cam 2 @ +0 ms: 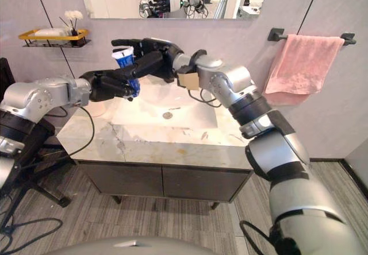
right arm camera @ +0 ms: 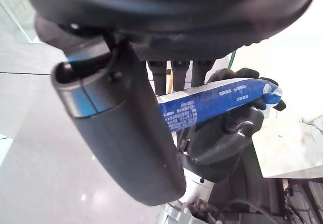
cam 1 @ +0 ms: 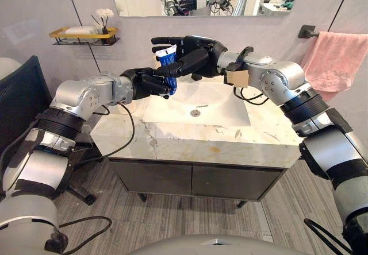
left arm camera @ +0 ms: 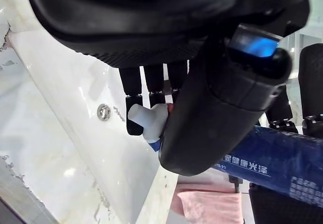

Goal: Organize the bathroom.

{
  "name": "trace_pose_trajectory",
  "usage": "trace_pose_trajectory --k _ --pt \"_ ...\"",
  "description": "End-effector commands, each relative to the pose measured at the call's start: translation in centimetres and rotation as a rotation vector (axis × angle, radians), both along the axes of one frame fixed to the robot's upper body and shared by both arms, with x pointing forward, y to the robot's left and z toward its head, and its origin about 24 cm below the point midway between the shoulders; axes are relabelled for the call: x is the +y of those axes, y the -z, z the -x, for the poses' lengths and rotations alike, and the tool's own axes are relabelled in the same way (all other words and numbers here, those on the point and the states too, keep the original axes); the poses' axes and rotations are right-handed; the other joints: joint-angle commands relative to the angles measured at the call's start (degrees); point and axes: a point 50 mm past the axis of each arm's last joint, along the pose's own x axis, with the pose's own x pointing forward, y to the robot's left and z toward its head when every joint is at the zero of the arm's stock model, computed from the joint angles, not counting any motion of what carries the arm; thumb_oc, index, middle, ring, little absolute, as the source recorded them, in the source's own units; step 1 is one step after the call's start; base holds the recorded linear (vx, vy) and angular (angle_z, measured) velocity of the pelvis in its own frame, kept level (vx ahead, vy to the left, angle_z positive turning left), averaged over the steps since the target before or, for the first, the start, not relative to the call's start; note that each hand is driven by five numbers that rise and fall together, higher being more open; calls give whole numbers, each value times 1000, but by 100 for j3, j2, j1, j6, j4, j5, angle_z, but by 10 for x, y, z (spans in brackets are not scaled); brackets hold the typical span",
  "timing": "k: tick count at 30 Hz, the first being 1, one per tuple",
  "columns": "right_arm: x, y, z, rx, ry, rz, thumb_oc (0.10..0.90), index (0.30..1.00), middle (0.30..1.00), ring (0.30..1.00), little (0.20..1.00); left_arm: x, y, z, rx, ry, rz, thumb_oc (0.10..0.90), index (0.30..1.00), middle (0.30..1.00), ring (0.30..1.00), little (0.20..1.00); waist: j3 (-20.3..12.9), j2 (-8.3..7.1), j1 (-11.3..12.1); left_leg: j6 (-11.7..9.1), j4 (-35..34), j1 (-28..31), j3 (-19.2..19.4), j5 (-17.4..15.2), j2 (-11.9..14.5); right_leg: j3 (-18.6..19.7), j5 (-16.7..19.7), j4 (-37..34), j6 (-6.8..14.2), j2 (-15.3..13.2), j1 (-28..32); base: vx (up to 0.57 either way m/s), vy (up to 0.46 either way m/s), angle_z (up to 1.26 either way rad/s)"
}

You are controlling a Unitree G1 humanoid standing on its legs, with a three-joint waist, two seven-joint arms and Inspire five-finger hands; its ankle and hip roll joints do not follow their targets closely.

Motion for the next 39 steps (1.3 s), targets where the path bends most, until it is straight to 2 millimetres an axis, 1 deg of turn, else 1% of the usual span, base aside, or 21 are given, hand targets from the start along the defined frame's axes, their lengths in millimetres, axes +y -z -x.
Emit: trace_pose_trajectory --k 1,6,9,13,14,15,16,17,18,19,20,21,22,23,24,25,32,33,34,35,39 --pt "-22 -35 -7 -162 81 -48 800 900 900 900 900 11 -58 -7 -257 -29 129 400 300 300 300 300 -897 -101 110 -44 336 -464 -552 34 -190 -207 -480 545 203 -60 -190 0 0 0" --pt "-26 -38 -7 -180 99 -31 800 900 900 900 900 14 -57 -7 -252 -31 124 400 300 300 300 300 -911 -96 104 -44 317 -447 -542 37 -192 -204 -474 532 207 -61 -177 0 0 0" --pt "-28 -42 -7 -183 101 -50 800 900 900 900 900 15 -59 -6 -253 -33 122 400 300 300 300 300 -912 -92 90 -44 309 -435 -528 39 -185 -197 -474 542 209 -62 -184 0 0 0" --pt "-29 -42 -6 -183 103 -45 800 900 900 900 900 16 -59 -6 -256 -34 124 400 300 300 300 300 -921 -88 79 -44 329 -436 -522 25 -187 -180 -478 556 212 -65 -193 0 0 0" --pt "-29 -41 -7 -186 107 -41 725 787 787 787 787 15 -60 -6 -254 -36 124 400 300 300 300 300 -925 -87 75 -41 339 -434 -522 16 -188 -172 -485 562 209 -64 -193 0 0 0" --pt "-29 -42 -7 -186 105 -40 689 733 733 733 733 15 -60 -7 -254 -37 125 400 300 300 300 300 -926 -86 74 -40 342 -432 -521 14 -189 -171 -488 564 208 -63 -194 0 0 0" --pt "-29 -42 -7 -188 107 -39 665 698 698 698 698 16 -60 -7 -252 -37 123 400 300 300 300 300 -930 -88 76 -43 352 -433 -514 9 -189 -173 -489 565 210 -65 -189 0 0 0" --pt "-29 -43 -7 -190 110 -43 689 733 733 733 733 16 -60 -7 -252 -38 121 400 300 300 300 300 -931 -89 77 -43 350 -432 -506 11 -188 -175 -487 562 211 -64 -188 0 0 0" --pt "-29 -43 -7 -191 111 -45 695 742 742 742 742 17 -60 -7 -252 -38 121 400 300 300 300 300 -932 -91 78 -42 350 -433 -505 11 -189 -172 -486 560 211 -63 -186 0 0 0" --pt "-29 -45 -7 -193 105 -46 624 636 636 636 636 17 -60 -7 -252 -37 120 400 300 300 300 300 -934 -96 76 -40 357 -435 -503 8 -190 -168 -486 557 212 -65 -182 0 0 0" --pt "-30 -45 -6 -193 104 -46 590 585 585 585 585 16 -60 -7 -253 -37 120 400 300 300 300 300 -933 -93 71 -40 364 -436 -499 6 -185 -168 -487 559 208 -71 -182 0 0 0" --pt "-30 -45 -6 -190 101 -56 510 465 465 465 465 16 -61 -6 -254 -37 123 400 300 300 300 300 -935 -91 67 -38 364 -434 -496 9 -187 -166 -483 562 207 -71 -183 0 0 0" --pt "-30 -46 -6 -185 95 -73 478 418 418 418 418 16 -61 -6 -255 -37 125 400 300 300 300 300 -936 -91 66 -37 363 -431 -499 9 -188 -160 -483 565 208 -70 -187 0 0 0" --pt "-30 -46 -6 -185 95 -75 469 404 404 404 404 16 -61 -6 -255 -37 125 400 300 300 300 300 -936 -92 66 -38 367 -431 -501 5 -188 -159 -484 566 209 -70 -187 0 0 0" --pt "-28 -46 -6 -180 97 -83 411 316 316 316 316 16 -61 -7 -256 -37 127 400 300 300 300 300 -936 -89 66 -40 373 -433 -505 2 -186 -161 -487 574 211 -71 -192 0 0 0" --pt "-28 -46 -6 -177 94 -92 400 300 300 300 300 16 -61 -7 -256 -37 127 400 300 300 300 300 -935 -89 64 -40 374 -436 -505 3 -187 -158 -486 573 211 -71 -192 0 0 0" --pt "-27 -46 -6 -172 90 -94 400 300 300 300 300 14 -62 -8 -256 -37 128 400 300 300 300 300 -937 -99 66 -35 378 -442 -506 -2 -188 -153 -490 567 210 -64 -197 0 0 0" --pt "-27 -43 -6 -171 94 -85 400 300 300 300 300 14 -62 -8 -259 -42 121 436 354 354 354 354 -939 -97 68 -37 369 -447 -510 8 -189 -166 -488 567 208 -67 -195 0 0 0" --pt "-28 -43 -7 -173 95 -83 400 300 300 300 300 14 -63 -8 -262 -45 116 590 585 585 585 585 -938 -99 67 -39 363 -445 -507 11 -187 -168 -486 562 210 -65 -195 0 0 0" --pt "-29 -43 -7 -174 98 -81 400 300 300 300 300 15 -63 -8 -262 -47 112 800 900 900 900 900 -940 -98 69 -40 360 -443 -505 13 -186 -174 -484 556 211 -65 -191 0 0 0" --pt "-33 -47 -8 -188 112 -81 400 300 300 300 300 18 -64 -9 -274 -69 117 800 900 900 900 900 -943 -102 75 -40 344 -435 -509 22 -191 -186 -474 542 209 -62 -176 0 0 0"
